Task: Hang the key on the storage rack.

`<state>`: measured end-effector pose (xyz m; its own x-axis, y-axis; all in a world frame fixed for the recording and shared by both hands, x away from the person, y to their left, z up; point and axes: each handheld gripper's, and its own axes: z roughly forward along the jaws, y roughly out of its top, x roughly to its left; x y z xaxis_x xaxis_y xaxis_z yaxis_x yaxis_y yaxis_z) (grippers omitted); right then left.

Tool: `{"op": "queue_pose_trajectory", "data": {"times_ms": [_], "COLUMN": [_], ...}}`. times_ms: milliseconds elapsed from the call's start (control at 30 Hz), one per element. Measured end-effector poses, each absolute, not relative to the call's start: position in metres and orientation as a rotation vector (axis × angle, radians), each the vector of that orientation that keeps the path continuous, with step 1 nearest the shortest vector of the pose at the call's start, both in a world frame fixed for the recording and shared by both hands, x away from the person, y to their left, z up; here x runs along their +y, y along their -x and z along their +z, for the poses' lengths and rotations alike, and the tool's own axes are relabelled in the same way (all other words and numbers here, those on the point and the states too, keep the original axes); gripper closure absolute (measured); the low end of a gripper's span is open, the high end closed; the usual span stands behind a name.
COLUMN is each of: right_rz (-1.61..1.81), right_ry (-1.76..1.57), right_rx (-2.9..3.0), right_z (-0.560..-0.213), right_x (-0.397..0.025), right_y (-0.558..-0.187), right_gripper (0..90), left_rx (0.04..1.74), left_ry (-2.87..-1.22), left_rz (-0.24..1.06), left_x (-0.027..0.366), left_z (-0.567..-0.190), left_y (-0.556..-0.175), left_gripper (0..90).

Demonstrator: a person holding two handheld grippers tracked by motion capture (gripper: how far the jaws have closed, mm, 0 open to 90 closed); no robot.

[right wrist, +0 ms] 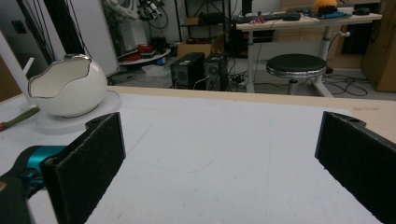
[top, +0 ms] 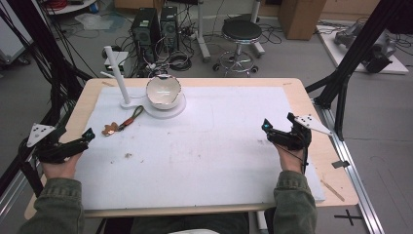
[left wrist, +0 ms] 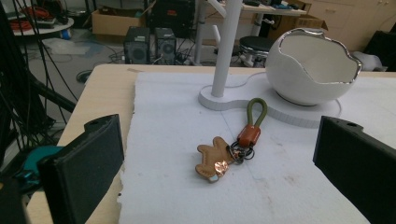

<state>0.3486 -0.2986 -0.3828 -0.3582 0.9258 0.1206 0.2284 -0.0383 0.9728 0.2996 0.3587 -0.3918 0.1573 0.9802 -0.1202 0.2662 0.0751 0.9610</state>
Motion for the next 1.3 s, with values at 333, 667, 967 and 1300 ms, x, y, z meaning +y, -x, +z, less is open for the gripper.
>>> {"op": "queue_pose_trajectory", "data": {"times_ms": [333, 667, 967, 1300], "right_rz": [1.419, 1.417, 1.408, 1.393], "right_ry": [-1.207, -1.197, -1.195, -1.184], "right_rx": [1.631, 1.632, 1.630, 1.637], "right_z": [-0.388, -0.391, -0.393, -0.394], "right_x": [-0.294, -0.293, -0.294, -0.292], "right_y": [-0.345, -0.344, -0.344, -0.345], "right_gripper": [0.6, 0.6, 0.6, 0.6], "left_rx": [1.315, 1.320, 1.333, 1.300], "left_ry": [-1.393, -1.451, -1.490, -1.553], "left_rz": [0.834, 0.825, 0.771, 0.768], "left_x": [0.360, 0.358, 0.352, 0.351], "left_z": [-0.393, -0.396, -0.389, -0.372], "left_y": [-0.298, -0.298, -0.302, -0.313], "left_gripper": [2.1, 2.2, 2.2, 2.2]}}
